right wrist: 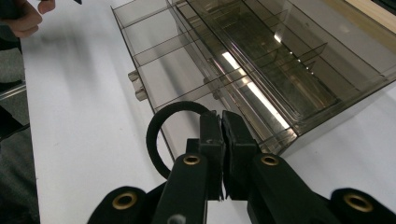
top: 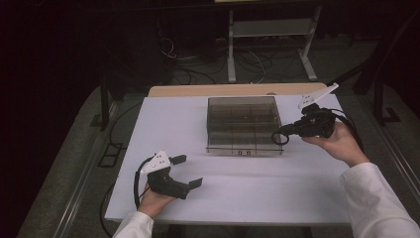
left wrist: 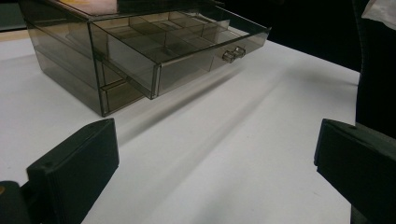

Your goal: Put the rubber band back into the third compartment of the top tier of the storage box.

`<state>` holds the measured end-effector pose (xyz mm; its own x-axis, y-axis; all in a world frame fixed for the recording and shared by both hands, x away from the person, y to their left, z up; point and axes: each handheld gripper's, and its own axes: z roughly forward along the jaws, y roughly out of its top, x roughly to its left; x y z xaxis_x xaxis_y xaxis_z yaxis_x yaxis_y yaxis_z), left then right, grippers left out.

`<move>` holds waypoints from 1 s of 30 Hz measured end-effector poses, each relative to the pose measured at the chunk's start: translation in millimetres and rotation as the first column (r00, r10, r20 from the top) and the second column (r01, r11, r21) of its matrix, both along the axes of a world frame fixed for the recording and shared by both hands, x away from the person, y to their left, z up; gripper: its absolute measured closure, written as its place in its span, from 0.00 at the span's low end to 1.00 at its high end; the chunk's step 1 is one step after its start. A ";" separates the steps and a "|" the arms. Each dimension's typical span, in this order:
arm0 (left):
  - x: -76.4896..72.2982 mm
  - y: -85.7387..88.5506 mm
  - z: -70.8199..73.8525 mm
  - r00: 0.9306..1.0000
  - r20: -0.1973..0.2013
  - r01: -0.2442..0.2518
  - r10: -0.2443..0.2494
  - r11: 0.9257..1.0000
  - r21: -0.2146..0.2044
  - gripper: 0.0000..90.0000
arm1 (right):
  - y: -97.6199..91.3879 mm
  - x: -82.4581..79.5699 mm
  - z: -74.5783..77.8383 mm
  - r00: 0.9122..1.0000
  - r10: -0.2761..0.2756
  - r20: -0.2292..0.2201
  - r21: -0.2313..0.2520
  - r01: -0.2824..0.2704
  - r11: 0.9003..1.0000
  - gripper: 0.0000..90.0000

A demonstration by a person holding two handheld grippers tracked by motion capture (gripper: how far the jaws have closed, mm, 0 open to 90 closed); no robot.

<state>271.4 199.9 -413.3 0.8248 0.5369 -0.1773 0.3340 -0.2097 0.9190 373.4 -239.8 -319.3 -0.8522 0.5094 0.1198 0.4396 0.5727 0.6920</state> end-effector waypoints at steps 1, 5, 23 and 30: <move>0.0 0.0 0.0 1.000 0.000 0.000 0.000 1.000 0.000 0.00 | 0.9 0.4 -0.5 1.000 0.002 0.000 0.001 -0.002 1.000 0.96; 0.0 0.0 0.0 1.000 0.001 0.000 0.000 1.000 -0.001 0.00 | 4.7 2.1 -2.1 1.000 0.005 -0.003 0.001 -0.005 1.000 0.96; -0.1 0.0 0.1 1.000 0.002 0.005 -0.005 1.000 0.001 0.00 | 13.0 12.2 -18.9 1.000 0.005 -0.031 0.007 -0.005 1.000 0.96; -0.2 0.1 0.2 1.000 0.003 0.006 -0.006 1.000 0.001 0.00 | 17.2 13.7 -24.2 0.999 0.007 -0.039 0.000 -0.007 1.000 0.96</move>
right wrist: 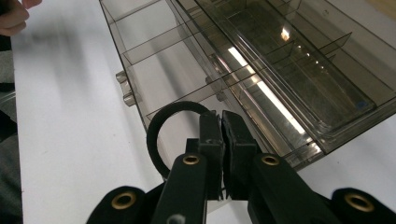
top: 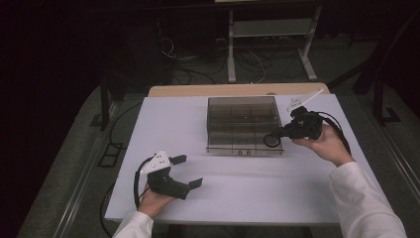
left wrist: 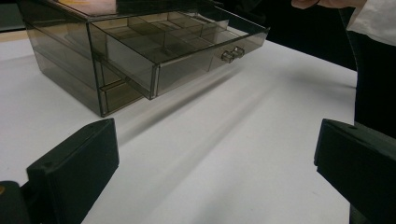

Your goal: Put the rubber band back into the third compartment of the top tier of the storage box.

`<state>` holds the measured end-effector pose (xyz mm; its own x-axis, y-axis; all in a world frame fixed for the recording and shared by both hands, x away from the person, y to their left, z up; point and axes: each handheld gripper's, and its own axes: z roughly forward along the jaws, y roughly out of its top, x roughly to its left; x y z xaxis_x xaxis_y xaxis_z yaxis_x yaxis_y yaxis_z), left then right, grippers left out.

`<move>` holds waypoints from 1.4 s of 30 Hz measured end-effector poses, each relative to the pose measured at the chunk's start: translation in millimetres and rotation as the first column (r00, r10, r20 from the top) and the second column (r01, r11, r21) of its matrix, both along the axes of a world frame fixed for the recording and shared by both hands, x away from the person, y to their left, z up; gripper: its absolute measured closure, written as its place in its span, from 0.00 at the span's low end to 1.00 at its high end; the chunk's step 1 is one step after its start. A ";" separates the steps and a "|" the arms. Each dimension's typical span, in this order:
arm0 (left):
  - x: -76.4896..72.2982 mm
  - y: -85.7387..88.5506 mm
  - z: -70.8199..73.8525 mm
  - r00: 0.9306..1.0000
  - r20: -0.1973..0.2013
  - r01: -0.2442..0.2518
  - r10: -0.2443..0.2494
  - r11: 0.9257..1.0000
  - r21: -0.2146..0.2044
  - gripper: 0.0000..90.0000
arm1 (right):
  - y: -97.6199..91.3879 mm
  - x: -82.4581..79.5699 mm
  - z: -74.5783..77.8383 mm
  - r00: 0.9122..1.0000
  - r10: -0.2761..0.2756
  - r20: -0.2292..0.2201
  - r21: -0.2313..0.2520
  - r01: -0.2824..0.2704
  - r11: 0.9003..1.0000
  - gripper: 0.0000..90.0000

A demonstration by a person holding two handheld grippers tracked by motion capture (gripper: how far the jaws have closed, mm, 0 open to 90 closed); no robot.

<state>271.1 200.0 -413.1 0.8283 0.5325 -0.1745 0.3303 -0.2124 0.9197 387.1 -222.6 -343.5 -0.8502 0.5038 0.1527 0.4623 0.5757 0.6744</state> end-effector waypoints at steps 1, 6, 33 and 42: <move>0.0 0.0 -0.1 1.000 0.000 0.001 -0.001 1.000 0.000 0.00 | 0.6 0.3 -0.6 1.000 -0.001 0.001 -0.001 0.001 1.000 0.96; 0.2 0.1 -0.1 1.000 -0.001 0.000 0.000 1.000 0.000 0.00 | 3.3 2.1 -2.9 1.000 0.000 0.002 -0.006 0.000 1.000 0.96; 0.2 0.2 0.1 1.000 0.001 0.004 -0.004 1.000 -0.001 0.00 | 16.6 6.3 -12.9 1.000 -0.023 0.013 -0.031 0.024 0.999 0.80; -0.2 -0.1 0.2 1.000 0.000 0.004 -0.004 1.000 -0.004 0.00 | 15.4 -3.1 -2.4 0.999 -0.032 0.031 0.008 0.031 0.999 0.69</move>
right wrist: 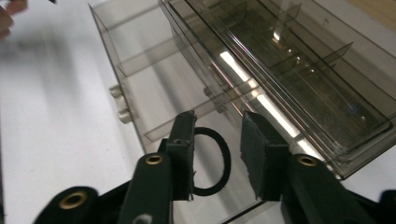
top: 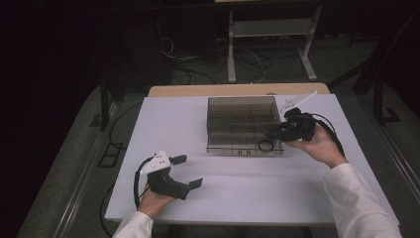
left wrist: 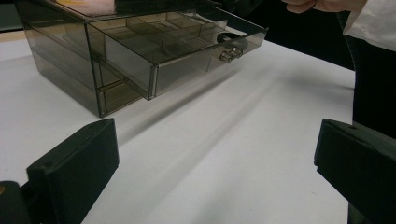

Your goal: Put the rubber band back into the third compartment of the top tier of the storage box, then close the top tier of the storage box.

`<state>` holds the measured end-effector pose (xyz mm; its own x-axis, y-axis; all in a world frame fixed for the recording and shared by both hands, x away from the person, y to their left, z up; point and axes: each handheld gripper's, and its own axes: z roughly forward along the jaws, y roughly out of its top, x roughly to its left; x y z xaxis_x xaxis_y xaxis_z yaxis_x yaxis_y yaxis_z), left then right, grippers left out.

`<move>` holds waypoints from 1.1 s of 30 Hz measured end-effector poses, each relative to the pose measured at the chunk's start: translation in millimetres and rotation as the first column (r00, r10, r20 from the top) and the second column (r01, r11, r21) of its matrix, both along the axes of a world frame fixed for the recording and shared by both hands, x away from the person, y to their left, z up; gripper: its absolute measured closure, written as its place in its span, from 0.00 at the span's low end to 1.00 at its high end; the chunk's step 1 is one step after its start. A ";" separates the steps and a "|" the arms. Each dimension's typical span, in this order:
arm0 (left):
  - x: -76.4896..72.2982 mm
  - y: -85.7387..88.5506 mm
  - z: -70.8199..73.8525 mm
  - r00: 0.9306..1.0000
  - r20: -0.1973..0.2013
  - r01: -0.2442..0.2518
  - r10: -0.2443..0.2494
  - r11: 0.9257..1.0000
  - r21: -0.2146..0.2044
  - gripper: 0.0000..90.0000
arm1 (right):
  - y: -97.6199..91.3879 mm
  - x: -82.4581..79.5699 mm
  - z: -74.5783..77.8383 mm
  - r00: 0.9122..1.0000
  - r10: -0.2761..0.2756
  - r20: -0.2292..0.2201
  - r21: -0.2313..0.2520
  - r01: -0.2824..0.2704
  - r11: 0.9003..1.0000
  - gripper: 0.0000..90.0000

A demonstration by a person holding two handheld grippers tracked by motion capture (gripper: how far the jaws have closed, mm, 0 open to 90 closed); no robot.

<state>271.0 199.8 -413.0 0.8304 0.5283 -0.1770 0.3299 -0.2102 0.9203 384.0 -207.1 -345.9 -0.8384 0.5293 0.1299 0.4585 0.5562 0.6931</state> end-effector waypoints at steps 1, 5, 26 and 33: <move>0.0 -0.1 0.0 1.000 0.000 0.001 -0.001 1.000 0.001 0.00 | -0.3 -1.6 1.4 1.000 -0.001 0.000 0.008 0.001 1.000 0.67; -0.5 -0.5 0.1 1.000 0.001 0.002 -0.002 1.000 0.002 0.00 | -1.0 -8.2 5.5 1.000 -0.007 0.002 0.031 0.007 0.999 0.62; 0.3 -0.5 -0.3 1.000 -0.003 -0.002 0.002 1.000 -0.001 0.00 | 12.5 -33.8 8.0 0.999 0.039 0.007 0.114 -0.039 0.993 0.51; 0.4 -0.5 -0.3 1.000 -0.003 -0.001 0.001 1.000 -0.001 0.00 | 20.4 -37.8 5.1 0.998 0.061 0.007 0.113 -0.061 0.992 0.51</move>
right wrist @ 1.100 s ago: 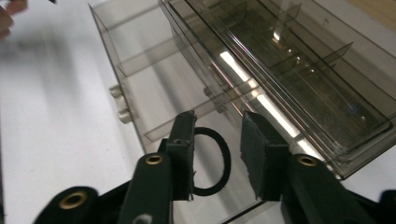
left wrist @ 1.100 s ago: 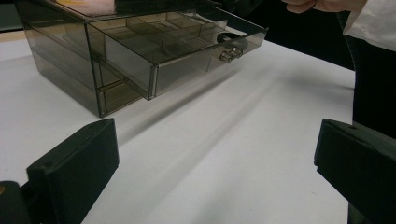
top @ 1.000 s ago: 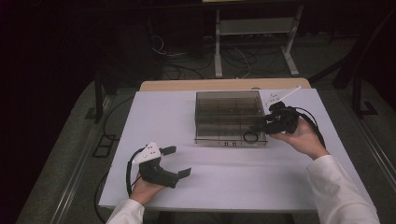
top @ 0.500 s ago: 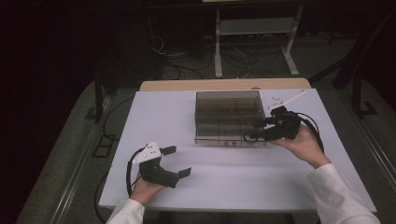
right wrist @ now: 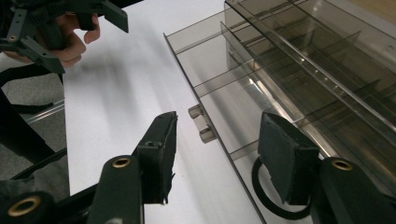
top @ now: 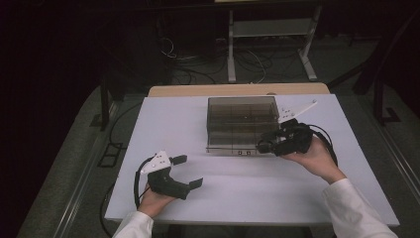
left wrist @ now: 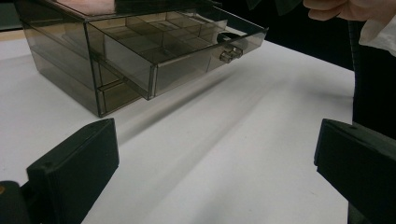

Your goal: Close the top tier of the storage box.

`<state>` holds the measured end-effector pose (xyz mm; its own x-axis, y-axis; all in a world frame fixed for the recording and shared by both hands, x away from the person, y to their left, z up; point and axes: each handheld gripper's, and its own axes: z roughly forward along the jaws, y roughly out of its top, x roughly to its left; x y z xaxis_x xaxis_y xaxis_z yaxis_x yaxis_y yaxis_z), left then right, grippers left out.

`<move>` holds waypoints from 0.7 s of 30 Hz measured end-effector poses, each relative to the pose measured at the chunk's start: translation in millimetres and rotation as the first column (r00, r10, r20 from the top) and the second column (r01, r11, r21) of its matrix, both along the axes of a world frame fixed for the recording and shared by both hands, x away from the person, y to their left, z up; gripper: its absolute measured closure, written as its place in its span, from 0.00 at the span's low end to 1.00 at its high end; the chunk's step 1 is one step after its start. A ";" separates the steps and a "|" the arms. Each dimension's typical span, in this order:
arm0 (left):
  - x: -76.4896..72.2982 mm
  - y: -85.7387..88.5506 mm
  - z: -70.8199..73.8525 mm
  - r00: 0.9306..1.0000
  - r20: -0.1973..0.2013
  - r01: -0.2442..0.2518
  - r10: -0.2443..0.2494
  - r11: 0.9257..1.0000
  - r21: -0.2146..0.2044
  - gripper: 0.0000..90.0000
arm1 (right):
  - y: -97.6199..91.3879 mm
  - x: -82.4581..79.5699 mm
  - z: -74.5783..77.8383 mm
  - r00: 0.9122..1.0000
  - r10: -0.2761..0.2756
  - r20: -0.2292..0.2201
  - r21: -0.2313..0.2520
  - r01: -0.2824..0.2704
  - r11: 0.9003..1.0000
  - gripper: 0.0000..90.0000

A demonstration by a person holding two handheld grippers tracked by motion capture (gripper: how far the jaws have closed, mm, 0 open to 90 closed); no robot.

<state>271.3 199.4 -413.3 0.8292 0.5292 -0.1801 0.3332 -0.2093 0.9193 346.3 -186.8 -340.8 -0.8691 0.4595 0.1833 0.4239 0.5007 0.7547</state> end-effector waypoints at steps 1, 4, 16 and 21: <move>0.0 0.0 0.0 1.000 0.000 0.000 0.000 1.000 0.000 0.00 | 0.9 -0.6 -0.1 1.000 0.001 -0.001 0.001 -0.001 1.000 0.51; 0.0 0.0 0.0 1.000 0.001 0.000 0.000 1.000 0.000 0.00 | 4.8 -2.6 -0.8 1.000 0.015 -0.001 -0.001 -0.015 1.000 0.51; -0.1 0.4 0.3 1.000 0.005 0.000 0.000 1.000 0.001 0.00 | 19.1 -6.5 -6.1 0.999 0.051 -0.002 -0.024 -0.051 0.998 0.51; -0.1 0.3 0.3 1.000 0.004 0.001 -0.001 1.000 0.001 0.00 | 22.4 -8.0 -8.0 0.998 0.059 -0.006 -0.028 -0.059 0.998 0.51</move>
